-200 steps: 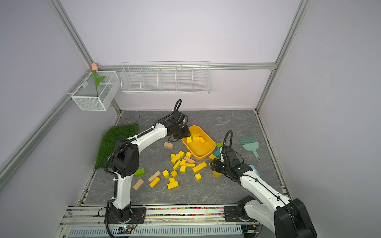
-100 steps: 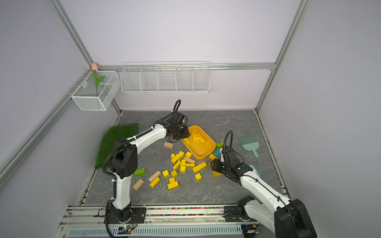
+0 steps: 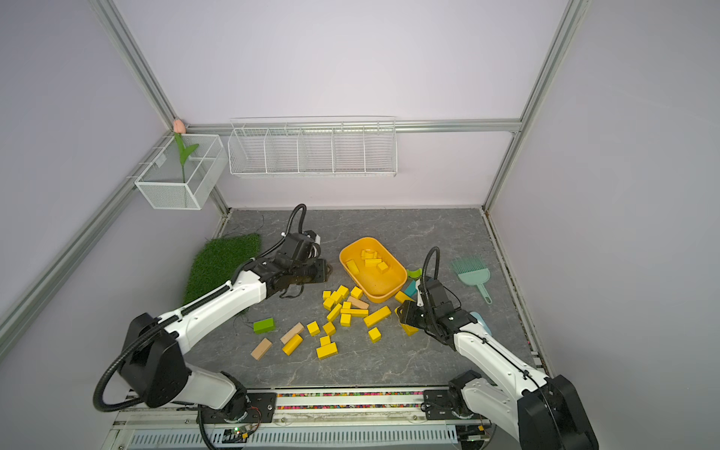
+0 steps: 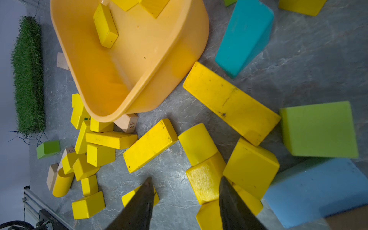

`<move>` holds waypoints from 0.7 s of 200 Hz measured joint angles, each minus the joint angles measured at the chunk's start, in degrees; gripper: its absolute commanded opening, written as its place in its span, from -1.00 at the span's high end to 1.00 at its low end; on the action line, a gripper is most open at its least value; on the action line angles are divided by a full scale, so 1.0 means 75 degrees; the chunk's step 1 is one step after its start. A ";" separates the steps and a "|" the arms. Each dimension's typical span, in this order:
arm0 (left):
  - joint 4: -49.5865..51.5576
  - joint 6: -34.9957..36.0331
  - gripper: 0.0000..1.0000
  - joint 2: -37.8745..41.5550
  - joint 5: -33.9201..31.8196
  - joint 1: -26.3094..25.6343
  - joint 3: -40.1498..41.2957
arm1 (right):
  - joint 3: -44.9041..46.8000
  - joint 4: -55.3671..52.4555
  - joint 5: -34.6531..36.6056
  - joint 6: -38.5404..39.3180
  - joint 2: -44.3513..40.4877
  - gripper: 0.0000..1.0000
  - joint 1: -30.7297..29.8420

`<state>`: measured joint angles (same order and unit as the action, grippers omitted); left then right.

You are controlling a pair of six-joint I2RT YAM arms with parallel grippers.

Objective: Pick out the yellow building blocks
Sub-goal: Pick up the building block from the center of the board.

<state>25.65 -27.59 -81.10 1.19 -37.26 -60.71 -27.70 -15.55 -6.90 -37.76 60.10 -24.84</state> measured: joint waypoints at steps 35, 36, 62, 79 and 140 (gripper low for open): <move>-0.0970 0.0219 0.19 0.1276 -0.0152 0.0000 0.1553 | -0.0006 -0.0114 0.0259 -0.0169 0.0055 0.00 0.0000; -0.0997 0.0224 0.19 0.1297 -0.0154 0.0000 0.1585 | -0.0006 -0.0122 0.0274 -0.0175 0.0050 0.00 0.0000; -0.1652 0.0204 0.16 0.1795 -0.0239 0.0017 0.2588 | 0.0055 -0.0423 0.0833 -0.0498 -0.0618 -0.01 0.0003; -0.1886 0.0175 0.15 0.1999 -0.0283 0.0041 0.2850 | 0.0114 -0.0551 0.1157 -0.0694 -0.1110 -0.02 0.0006; -0.2538 0.0096 0.10 0.2014 -0.0300 0.0169 0.2888 | -0.0026 -0.0807 0.1562 -0.1035 0.0032 0.01 0.0009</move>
<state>6.61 -26.87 -66.00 -1.06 -35.99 -39.05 -27.90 -21.61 4.82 -45.52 60.34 -24.77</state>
